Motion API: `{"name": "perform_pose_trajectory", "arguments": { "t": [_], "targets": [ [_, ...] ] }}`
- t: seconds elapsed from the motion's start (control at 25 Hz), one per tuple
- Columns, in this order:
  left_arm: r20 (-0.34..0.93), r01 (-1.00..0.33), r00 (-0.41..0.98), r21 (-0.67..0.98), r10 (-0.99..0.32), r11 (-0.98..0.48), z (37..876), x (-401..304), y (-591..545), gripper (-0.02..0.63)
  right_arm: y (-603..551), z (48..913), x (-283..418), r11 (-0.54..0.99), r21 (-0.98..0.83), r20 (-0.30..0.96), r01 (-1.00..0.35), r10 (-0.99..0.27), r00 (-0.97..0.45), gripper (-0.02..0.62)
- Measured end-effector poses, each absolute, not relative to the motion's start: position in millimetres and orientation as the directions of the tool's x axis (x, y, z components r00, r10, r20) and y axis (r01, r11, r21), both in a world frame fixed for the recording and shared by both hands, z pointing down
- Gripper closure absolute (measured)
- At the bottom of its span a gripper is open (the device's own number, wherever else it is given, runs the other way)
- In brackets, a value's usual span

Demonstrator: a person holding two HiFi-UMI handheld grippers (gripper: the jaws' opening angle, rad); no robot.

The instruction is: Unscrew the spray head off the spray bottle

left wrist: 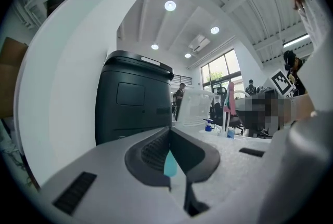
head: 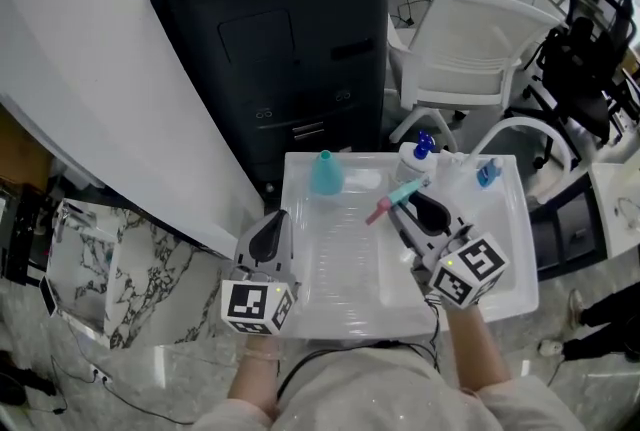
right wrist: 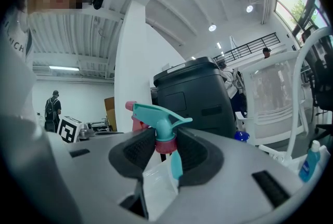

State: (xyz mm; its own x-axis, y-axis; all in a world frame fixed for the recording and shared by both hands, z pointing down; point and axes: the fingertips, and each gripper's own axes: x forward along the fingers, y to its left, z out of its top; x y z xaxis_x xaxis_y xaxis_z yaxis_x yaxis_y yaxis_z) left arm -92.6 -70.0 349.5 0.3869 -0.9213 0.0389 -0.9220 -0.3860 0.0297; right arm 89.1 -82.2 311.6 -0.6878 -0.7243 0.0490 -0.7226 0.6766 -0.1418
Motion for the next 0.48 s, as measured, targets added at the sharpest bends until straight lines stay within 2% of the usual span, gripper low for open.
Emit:
{"name": "perform_pose_trajectory", "arguments": {
  "t": [0.48],
  "targets": [
    [0.013, -0.933, 0.359, 0.032, -0.933, -0.359, 343.0, -101.7, -58.3, 0.6, -72.1, 306.1, 95.1, 0.663, -0.15, 0.026, -0.733, -0.739, -0.673, 0.46]
  ]
}}
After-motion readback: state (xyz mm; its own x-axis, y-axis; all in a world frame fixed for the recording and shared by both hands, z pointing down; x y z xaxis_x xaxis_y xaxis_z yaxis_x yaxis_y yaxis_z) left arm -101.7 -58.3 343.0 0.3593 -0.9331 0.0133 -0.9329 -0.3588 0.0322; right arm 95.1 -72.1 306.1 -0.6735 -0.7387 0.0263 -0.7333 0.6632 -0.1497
